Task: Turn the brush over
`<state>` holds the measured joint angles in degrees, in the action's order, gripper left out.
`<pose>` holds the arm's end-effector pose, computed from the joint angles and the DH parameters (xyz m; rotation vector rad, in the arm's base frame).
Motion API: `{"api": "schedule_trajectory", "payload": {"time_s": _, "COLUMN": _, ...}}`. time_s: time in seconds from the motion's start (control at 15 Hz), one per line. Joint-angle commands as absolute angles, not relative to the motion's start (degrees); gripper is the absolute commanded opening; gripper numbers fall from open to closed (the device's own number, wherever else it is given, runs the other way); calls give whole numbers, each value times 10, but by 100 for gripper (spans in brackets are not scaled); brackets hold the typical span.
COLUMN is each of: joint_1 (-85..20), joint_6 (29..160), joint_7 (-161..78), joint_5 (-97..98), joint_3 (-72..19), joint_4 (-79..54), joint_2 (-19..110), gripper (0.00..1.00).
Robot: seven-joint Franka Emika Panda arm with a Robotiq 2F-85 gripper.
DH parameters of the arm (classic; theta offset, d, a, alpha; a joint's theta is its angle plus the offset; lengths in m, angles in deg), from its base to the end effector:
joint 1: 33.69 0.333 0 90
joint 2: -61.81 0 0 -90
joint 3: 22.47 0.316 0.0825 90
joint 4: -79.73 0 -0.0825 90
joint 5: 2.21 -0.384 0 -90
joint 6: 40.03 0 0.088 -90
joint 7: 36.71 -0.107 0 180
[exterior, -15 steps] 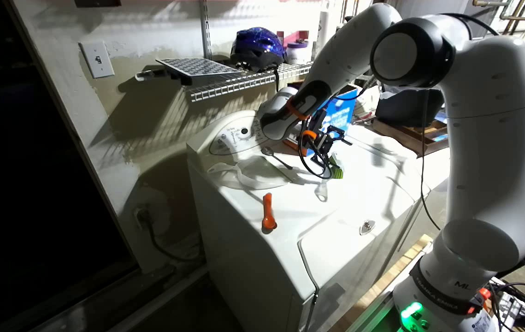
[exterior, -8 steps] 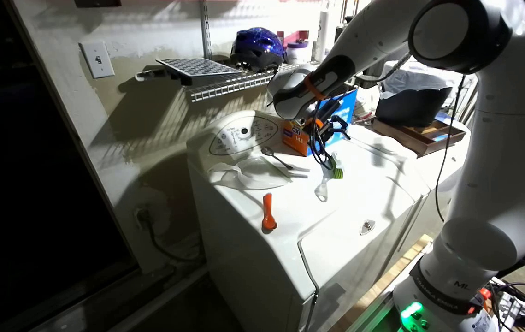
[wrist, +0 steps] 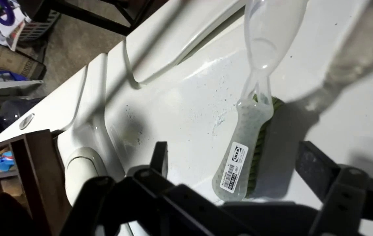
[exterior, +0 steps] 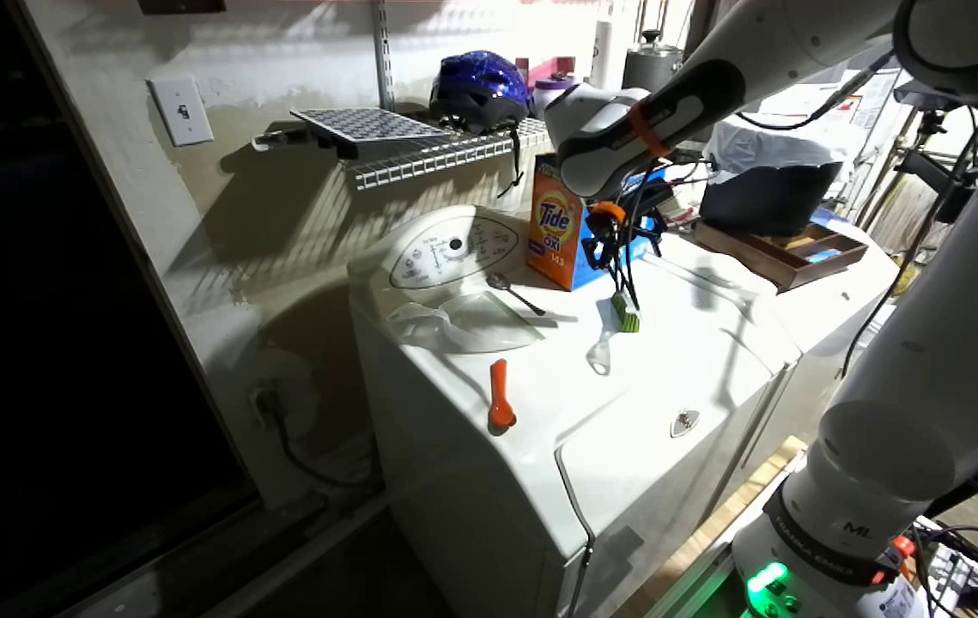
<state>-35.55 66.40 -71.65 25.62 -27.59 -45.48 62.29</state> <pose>0.4894 -0.0965 0.3768 2.5413 -0.6701 -0.2657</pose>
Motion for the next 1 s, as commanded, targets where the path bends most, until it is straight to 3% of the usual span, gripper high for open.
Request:
{"api": "schedule_trajectory", "payload": {"time_s": 0.0, "joint_1": -376, "joint_6": 750, "joint_7": -743, "joint_5": 236, "joint_3": -278, "joint_4": -545, "joint_2": 723, "gripper": 100}}
{"api": "schedule_trajectory", "payload": {"time_s": 0.53, "joint_1": -429, "joint_6": 959, "joint_7": -766, "joint_5": 205, "joint_3": -275, "joint_4": -670, "joint_2": 838, "gripper": 100}}
{"api": "schedule_trajectory", "payload": {"time_s": 0.93, "joint_1": -451, "joint_6": 960, "joint_7": -751, "joint_5": 210, "joint_3": -258, "joint_4": -670, "joint_2": 837, "gripper": 100}}
